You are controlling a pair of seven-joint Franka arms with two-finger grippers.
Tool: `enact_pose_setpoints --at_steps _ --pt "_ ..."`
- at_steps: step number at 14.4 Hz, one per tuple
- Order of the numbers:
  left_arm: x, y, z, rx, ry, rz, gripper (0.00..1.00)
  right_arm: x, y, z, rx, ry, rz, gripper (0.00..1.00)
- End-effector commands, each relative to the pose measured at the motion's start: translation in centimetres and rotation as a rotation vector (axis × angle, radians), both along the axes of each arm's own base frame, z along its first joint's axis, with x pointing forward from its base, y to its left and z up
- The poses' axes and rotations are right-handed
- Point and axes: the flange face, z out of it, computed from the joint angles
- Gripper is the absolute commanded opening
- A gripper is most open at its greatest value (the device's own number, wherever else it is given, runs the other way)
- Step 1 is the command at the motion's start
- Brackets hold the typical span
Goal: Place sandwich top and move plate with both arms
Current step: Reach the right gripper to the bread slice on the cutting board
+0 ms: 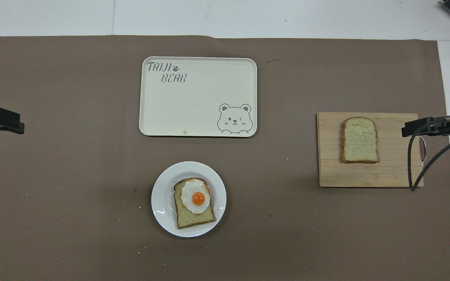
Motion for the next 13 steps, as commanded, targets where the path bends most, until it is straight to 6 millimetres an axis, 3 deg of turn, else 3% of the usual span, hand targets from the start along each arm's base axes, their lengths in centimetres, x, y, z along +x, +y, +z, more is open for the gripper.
enact_pose_setpoints --at_steps 1,3,13 --pt "-0.7 0.1 0.2 0.007 0.008 0.009 1.00 0.9 -0.6 -3.2 0.037 0.007 0.001 1.00" --pt "-0.7 0.1 0.2 0.007 0.008 0.009 1.00 1.9 -2.3 -5.6 0.068 0.010 -0.043 1.00" --pt "-0.7 0.1 0.3 0.007 0.007 0.009 1.00 3.1 -4.9 -17.4 0.089 -0.005 -0.096 1.00"
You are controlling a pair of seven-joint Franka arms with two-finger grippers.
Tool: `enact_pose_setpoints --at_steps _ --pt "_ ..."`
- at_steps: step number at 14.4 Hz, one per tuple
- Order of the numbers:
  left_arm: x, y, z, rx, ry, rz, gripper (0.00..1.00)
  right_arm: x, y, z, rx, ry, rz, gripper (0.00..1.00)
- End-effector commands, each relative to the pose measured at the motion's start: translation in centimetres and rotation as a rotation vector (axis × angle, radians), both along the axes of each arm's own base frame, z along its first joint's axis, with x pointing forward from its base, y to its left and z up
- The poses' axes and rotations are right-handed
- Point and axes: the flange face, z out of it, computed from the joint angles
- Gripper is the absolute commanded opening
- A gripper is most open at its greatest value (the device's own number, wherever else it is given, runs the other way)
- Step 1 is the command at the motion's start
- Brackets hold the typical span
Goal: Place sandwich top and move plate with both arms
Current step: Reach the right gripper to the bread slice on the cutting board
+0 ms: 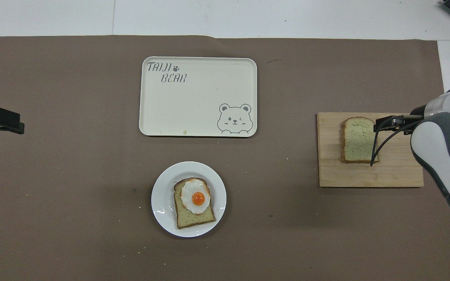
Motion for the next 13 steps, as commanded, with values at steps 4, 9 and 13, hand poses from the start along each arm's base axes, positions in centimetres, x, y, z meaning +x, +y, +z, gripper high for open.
enact_pose_setpoints --at_steps 4,9,13 --pt "-0.7 0.1 0.3 0.007 0.007 0.009 1.00 -1.3 -0.7 -5.8 0.015 0.007 0.021 1.00" --pt "-0.7 0.1 0.3 0.007 0.007 0.009 1.00 -3.0 -2.1 -7.8 0.055 0.021 0.036 1.00" --pt "-0.7 0.1 0.4 0.007 0.005 0.009 1.00 -3.3 -1.9 -8.0 0.060 0.026 0.034 0.77"
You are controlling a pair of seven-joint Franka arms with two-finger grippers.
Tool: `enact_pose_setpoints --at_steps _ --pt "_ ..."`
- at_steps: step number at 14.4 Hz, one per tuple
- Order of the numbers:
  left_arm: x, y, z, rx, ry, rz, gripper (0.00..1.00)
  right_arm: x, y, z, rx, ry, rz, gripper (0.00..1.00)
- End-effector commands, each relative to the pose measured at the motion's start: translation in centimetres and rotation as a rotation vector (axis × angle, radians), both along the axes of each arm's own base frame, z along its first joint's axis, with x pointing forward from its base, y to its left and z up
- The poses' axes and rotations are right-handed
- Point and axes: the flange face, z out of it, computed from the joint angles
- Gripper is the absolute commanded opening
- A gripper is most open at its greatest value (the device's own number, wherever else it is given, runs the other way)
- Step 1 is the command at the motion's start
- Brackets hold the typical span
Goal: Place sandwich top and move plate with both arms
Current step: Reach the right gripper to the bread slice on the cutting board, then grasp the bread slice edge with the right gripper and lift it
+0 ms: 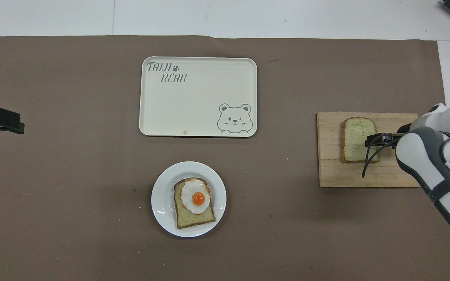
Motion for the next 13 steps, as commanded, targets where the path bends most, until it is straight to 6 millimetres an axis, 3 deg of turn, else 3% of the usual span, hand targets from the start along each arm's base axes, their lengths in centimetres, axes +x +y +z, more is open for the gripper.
enact_pose_setpoints --at_steps 1,3,4,13 --pt "-0.66 0.08 0.29 0.007 0.007 0.009 1.00 -0.61 0.10 0.24 0.019 -0.023 0.011 0.56" --pt "-0.66 0.08 0.29 0.007 0.007 0.009 1.00 -0.56 0.36 0.24 0.019 -0.022 0.008 0.08" --pt "-0.66 0.08 0.29 0.007 0.007 0.009 1.00 -0.56 0.36 0.24 0.019 -0.021 0.003 0.00" --pt "-0.71 0.08 0.37 0.007 0.005 0.009 1.00 -0.38 0.52 0.29 0.019 -0.021 0.010 0.00"
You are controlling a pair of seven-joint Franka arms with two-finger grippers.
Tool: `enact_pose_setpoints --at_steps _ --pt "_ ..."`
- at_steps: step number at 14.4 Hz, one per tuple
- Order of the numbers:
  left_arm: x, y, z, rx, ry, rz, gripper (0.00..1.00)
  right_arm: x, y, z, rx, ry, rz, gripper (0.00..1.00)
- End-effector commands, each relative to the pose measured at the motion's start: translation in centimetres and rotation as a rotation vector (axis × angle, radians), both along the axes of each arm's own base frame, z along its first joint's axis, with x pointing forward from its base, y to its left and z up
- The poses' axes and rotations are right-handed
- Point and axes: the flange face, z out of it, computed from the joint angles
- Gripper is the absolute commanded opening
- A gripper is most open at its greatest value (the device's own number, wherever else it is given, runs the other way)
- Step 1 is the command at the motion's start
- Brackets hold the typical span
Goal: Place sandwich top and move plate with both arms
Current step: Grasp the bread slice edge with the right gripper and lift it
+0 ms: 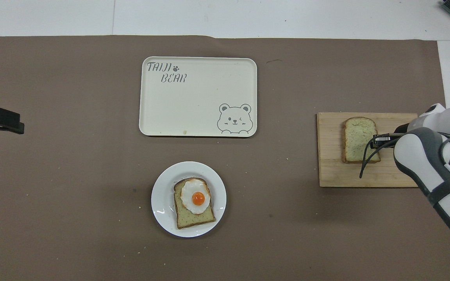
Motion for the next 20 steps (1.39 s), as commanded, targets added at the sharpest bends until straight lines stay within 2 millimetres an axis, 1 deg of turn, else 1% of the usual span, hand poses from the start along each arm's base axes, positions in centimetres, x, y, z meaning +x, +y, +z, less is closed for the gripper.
enact_pose_setpoints --at_steps 1,2,6,9,11,14,15,18,20 --pt "-0.7 0.1 0.4 0.007 0.005 0.009 1.00 -0.4 -0.6 -0.4 0.006 -0.008 0.006 0.00" --pt "-0.7 0.1 0.4 0.007 0.005 0.009 1.00 -0.3 -0.5 -0.3 0.006 -0.011 0.009 0.00" --pt "-0.7 0.1 0.3 0.007 0.007 0.009 1.00 0.8 -0.5 2.1 -0.001 -0.053 0.024 0.00" --pt "-0.7 0.1 0.4 0.007 0.005 0.009 1.00 1.3 -0.1 4.5 0.000 -0.085 0.046 0.00" --pt "-0.7 0.1 0.3 0.007 0.007 0.009 1.00 1.2 0.2 6.1 0.002 -0.092 0.068 0.00" --pt "-0.7 0.1 0.4 0.007 0.005 0.009 1.00 0.9 0.5 9.1 0.014 -0.093 0.100 0.00" --pt "-0.7 0.1 0.3 0.007 0.007 0.009 1.00 0.8 0.7 10.2 0.021 -0.086 0.108 0.00" --pt "-0.7 0.1 0.4 0.007 0.005 0.009 1.00 0.1 2.5 13.5 0.035 -0.079 0.134 0.00" --pt "-0.7 0.1 0.4 0.007 0.005 0.009 1.00 -0.8 4.4 15.5 0.051 -0.064 0.156 0.00"
